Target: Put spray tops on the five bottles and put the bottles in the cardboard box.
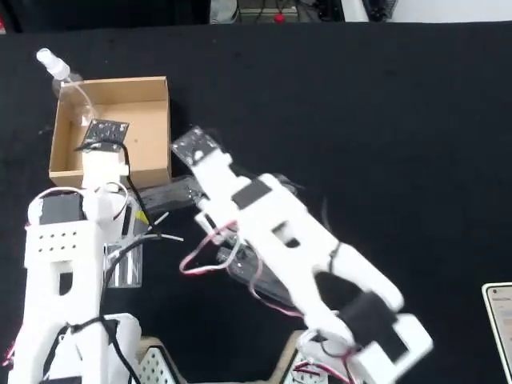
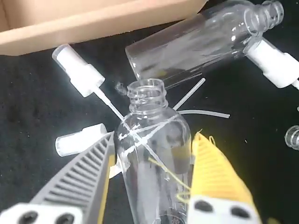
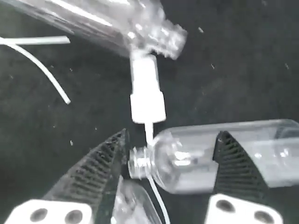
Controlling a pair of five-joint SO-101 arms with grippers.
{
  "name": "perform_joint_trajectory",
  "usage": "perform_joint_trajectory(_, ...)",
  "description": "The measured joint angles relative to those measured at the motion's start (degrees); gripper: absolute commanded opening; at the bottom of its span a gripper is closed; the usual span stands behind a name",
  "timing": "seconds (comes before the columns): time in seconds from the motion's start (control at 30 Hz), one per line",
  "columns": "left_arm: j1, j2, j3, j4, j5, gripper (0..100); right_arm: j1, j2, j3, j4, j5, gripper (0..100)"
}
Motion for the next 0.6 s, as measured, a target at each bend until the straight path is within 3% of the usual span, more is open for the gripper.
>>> perform_joint_trajectory(0.47,0.0,-1.2,0.5,0.0,0.0,17,-1.9,16.3,-10.5,1.8,1.4,27.0)
perform_joint_trajectory(0.6,0.0,-1.2,1.8,0.0,0.0,17,-1.9,17.4,-10.5,1.8,2.6,15.0)
